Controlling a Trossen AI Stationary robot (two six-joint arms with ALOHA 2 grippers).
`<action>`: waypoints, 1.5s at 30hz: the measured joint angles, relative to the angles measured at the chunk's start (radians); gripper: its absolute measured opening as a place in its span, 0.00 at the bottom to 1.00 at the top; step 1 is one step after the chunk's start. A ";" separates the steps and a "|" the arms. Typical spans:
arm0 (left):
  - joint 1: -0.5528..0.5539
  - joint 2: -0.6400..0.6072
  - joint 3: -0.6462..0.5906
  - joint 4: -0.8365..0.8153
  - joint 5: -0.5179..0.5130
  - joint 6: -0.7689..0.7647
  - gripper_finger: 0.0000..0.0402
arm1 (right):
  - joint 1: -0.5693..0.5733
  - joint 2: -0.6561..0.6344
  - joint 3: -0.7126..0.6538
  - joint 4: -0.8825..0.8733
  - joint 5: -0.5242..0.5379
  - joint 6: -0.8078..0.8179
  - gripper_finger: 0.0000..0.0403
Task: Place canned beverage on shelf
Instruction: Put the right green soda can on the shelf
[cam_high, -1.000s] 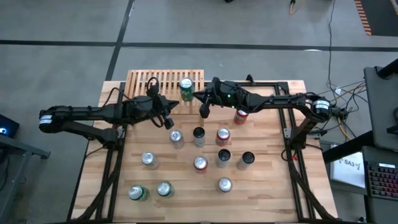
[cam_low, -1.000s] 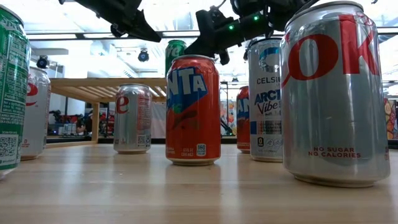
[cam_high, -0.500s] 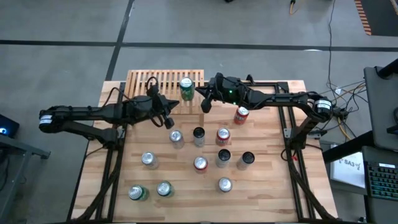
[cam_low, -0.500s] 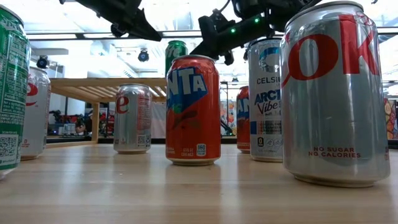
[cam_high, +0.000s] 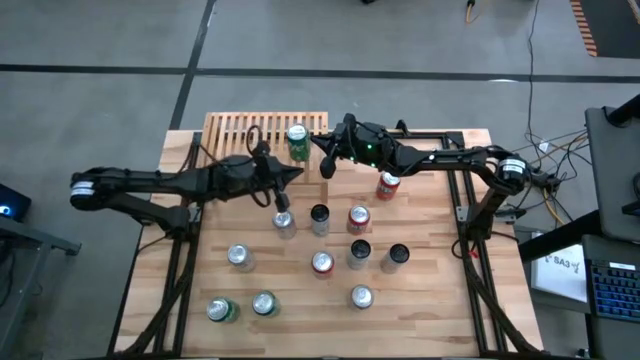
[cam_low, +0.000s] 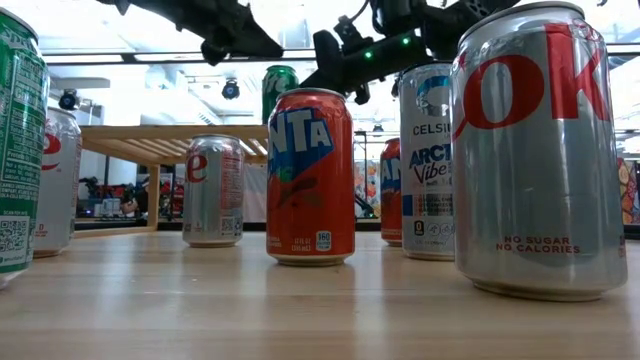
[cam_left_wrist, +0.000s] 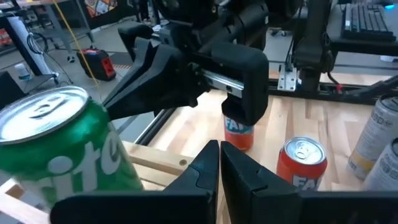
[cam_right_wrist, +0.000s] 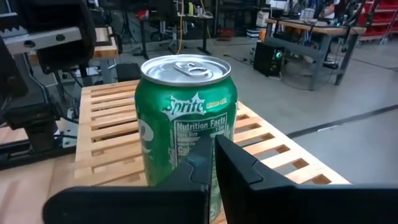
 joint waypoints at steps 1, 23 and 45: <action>0.000 0.014 0.000 0.017 -0.001 -0.002 0.00 | 0.000 0.000 0.000 -0.004 0.000 -0.003 0.02; -0.002 0.232 0.000 0.363 -0.196 -0.054 0.00 | 0.011 -0.334 0.000 -0.462 0.000 0.012 0.02; -0.001 0.299 0.000 0.433 -0.370 -0.019 0.00 | 0.029 -0.288 0.000 -0.483 -0.001 0.039 0.02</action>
